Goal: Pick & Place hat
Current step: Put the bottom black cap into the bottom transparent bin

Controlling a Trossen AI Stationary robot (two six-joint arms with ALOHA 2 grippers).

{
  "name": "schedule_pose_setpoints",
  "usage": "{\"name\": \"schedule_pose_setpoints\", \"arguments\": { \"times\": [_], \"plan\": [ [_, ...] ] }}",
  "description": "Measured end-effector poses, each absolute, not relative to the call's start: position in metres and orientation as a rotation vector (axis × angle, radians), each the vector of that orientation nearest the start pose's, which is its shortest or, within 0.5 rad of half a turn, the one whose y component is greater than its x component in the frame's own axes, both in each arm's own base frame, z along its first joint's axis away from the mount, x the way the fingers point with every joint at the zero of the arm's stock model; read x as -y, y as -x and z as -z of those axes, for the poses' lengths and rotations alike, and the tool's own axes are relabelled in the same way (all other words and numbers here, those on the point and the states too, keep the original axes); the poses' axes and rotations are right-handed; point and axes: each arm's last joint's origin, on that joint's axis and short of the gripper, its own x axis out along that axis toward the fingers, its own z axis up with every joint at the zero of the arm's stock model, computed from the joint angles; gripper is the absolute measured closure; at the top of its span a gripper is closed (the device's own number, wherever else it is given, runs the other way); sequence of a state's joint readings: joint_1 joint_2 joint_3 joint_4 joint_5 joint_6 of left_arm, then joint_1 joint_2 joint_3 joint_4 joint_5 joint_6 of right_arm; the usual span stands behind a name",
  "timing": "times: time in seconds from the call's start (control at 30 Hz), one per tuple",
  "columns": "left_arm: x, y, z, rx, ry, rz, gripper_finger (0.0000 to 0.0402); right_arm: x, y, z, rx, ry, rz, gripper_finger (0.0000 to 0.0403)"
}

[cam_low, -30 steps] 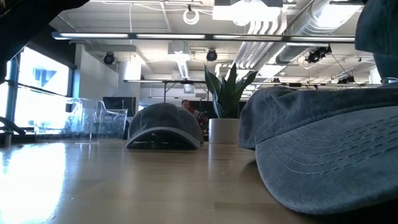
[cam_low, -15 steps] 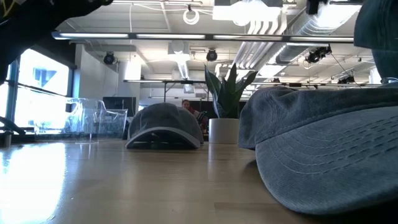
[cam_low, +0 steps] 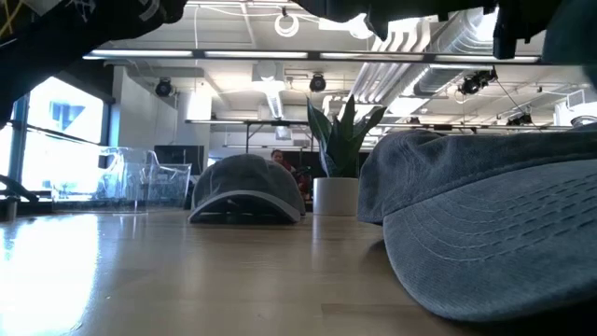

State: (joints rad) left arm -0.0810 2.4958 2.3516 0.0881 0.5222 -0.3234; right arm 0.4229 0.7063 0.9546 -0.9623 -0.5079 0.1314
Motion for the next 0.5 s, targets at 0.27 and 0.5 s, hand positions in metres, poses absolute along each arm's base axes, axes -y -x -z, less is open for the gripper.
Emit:
{"name": "schedule_pose_setpoints", "arguments": {
  "times": [0.27,0.5],
  "plan": [
    [0.075,-0.568,-0.284,-0.164,0.317,0.632,0.0104,-0.058,-0.092,-0.324,-0.891,-0.116,-0.753,0.0391],
    [0.082,-0.567,-0.278,-0.228,0.334,0.626,0.0162,-0.058,-0.094,-0.301,-0.95,0.004,-0.673,0.0398]
  ]
}}
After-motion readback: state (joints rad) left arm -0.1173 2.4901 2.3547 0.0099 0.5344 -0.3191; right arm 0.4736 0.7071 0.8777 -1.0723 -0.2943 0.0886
